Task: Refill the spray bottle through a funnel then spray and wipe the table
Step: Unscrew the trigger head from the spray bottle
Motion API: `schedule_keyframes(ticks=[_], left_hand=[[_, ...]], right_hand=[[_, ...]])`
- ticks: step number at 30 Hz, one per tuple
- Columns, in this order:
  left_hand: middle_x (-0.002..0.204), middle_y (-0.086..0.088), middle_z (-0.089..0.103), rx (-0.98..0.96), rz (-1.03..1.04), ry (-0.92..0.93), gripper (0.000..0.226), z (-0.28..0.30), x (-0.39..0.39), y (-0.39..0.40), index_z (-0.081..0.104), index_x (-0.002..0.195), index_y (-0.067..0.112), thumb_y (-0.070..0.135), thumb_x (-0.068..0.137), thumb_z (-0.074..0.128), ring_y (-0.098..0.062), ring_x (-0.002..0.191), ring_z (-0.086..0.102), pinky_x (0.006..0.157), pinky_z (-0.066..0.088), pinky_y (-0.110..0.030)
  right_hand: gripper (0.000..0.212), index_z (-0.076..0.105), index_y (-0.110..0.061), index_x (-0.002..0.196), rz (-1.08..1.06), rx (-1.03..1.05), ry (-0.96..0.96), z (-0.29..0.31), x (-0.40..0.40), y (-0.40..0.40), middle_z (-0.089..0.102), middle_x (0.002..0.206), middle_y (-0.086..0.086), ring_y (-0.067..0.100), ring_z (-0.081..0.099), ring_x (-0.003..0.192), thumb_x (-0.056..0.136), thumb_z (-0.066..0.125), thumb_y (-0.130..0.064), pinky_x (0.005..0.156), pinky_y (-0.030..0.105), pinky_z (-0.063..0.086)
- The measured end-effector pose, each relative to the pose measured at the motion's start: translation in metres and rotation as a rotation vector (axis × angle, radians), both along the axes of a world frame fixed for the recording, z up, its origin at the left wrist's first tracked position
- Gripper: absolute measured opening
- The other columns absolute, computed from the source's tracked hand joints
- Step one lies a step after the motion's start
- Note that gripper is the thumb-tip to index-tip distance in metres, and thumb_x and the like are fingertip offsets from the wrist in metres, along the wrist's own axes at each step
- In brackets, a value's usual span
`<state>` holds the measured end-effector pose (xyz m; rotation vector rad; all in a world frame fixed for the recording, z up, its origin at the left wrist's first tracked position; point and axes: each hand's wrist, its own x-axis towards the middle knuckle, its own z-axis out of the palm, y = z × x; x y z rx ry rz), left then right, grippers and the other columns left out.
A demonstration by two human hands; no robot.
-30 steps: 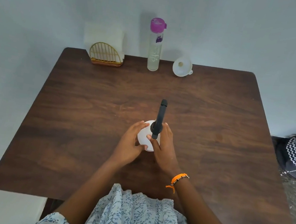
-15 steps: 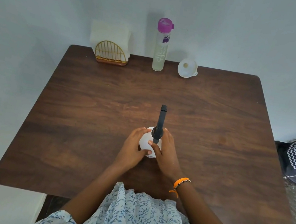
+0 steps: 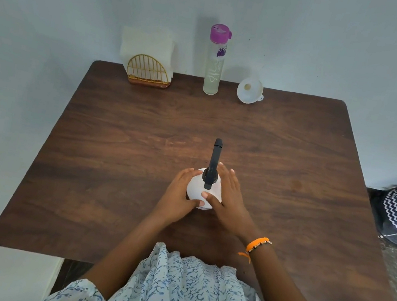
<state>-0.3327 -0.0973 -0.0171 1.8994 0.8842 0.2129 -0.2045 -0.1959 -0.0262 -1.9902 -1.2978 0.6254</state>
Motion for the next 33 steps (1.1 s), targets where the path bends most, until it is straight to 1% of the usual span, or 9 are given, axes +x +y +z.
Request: schedule_keyframes(ticks=[5, 8, 11, 14, 17, 20, 25, 29, 33], left_hand=[[0.139, 0.005, 0.047, 0.046, 0.039, -0.141, 0.066, 0.013, 0.003, -0.001, 0.049, 0.129, 0.025, 0.02, 0.071, 0.079, -0.011, 0.125, 0.045, 0.104, 0.036, -0.026], [0.123, 0.007, 0.06, 0.07, 0.059, -0.219, 0.044, 0.023, 0.012, -0.005, 0.057, 0.117, 0.025, 0.014, 0.077, 0.074, -0.007, 0.112, 0.054, 0.094, 0.038, -0.014], [0.102, 0.006, 0.066, 0.037, 0.125, -0.237, 0.026, 0.026, 0.018, -0.012, 0.063, 0.106, 0.021, 0.009, 0.083, 0.067, -0.009, 0.095, 0.061, 0.08, 0.043, -0.014], [0.099, -0.003, 0.069, 0.056, 0.162, -0.179, 0.018, 0.019, 0.021, -0.013, 0.067, 0.102, 0.009, 0.011, 0.084, 0.067, -0.012, 0.088, 0.061, 0.073, 0.045, -0.014], [0.097, -0.001, 0.069, 0.064, 0.158, -0.167, 0.019, 0.018, 0.022, -0.011, 0.068, 0.101, 0.009, 0.013, 0.083, 0.068, -0.012, 0.088, 0.062, 0.073, 0.046, -0.019], [0.096, 0.004, 0.068, 0.075, 0.157, -0.179, 0.021, 0.017, 0.02, -0.011, 0.068, 0.103, 0.01, 0.011, 0.082, 0.068, -0.009, 0.087, 0.06, 0.071, 0.043, -0.009], [0.107, -0.002, 0.07, 0.107, 0.117, -0.187, 0.027, 0.016, 0.021, -0.009, 0.067, 0.109, 0.012, 0.011, 0.082, 0.069, -0.009, 0.094, 0.061, 0.08, 0.045, -0.015], [0.104, 0.0, 0.071, 0.099, 0.1, -0.137, 0.028, 0.014, 0.023, -0.006, 0.067, 0.107, 0.015, 0.024, 0.081, 0.069, -0.014, 0.095, 0.064, 0.085, 0.052, -0.034], [0.106, 0.001, 0.07, 0.088, 0.086, -0.147, 0.03, 0.018, 0.021, -0.005, 0.066, 0.109, 0.014, 0.018, 0.08, 0.07, -0.012, 0.098, 0.062, 0.086, 0.049, -0.029]], right_hand=[[0.043, 0.053, -0.019, 0.121, -0.169, 0.215, -0.051, 0.039, -0.003, -0.006, 0.05, 0.122, -0.009, 0.014, 0.042, 0.116, 0.082, 0.06, -0.037, 0.096, 0.005, 0.019], [0.031, 0.055, -0.026, 0.102, -0.282, 0.247, 0.094, 0.054, -0.013, 0.002, 0.052, 0.104, -0.012, 0.012, 0.044, 0.101, 0.078, 0.073, -0.018, 0.079, 0.005, 0.031], [0.03, 0.054, -0.024, 0.086, -0.342, 0.274, 0.111, 0.057, -0.021, 0.014, 0.054, 0.091, -0.01, 0.012, 0.048, 0.089, 0.071, 0.08, -0.023, 0.071, 0.007, 0.034], [0.033, 0.055, -0.016, 0.078, -0.419, 0.31, 0.144, 0.054, -0.022, 0.021, 0.053, 0.083, -0.008, 0.009, 0.049, 0.077, 0.066, 0.084, -0.026, 0.065, 0.007, 0.036], [0.034, 0.057, -0.012, 0.078, -0.432, 0.32, 0.171, 0.054, -0.021, 0.021, 0.058, 0.083, -0.003, 0.007, 0.052, 0.074, 0.063, 0.086, -0.024, 0.064, 0.008, 0.039], [0.036, 0.057, -0.012, 0.082, -0.431, 0.292, 0.175, 0.054, -0.021, 0.021, 0.062, 0.085, -0.001, 0.009, 0.057, 0.078, 0.061, 0.086, -0.021, 0.066, 0.009, 0.042], [0.029, 0.059, -0.017, 0.08, -0.442, 0.309, 0.18, 0.056, -0.023, 0.019, 0.064, 0.084, -0.002, 0.008, 0.059, 0.079, 0.065, 0.084, -0.014, 0.069, 0.008, 0.043], [0.022, 0.061, -0.013, 0.081, -0.342, 0.333, 0.133, 0.058, -0.018, 0.016, 0.065, 0.084, -0.001, 0.009, 0.06, 0.079, 0.07, 0.08, -0.01, 0.071, 0.007, 0.043], [0.021, 0.067, -0.009, 0.089, -0.13, 0.245, 0.111, 0.062, 0.002, 0.013, 0.068, 0.085, -0.005, 0.008, 0.062, 0.081, 0.071, 0.078, -0.011, 0.073, 0.02, 0.047]])
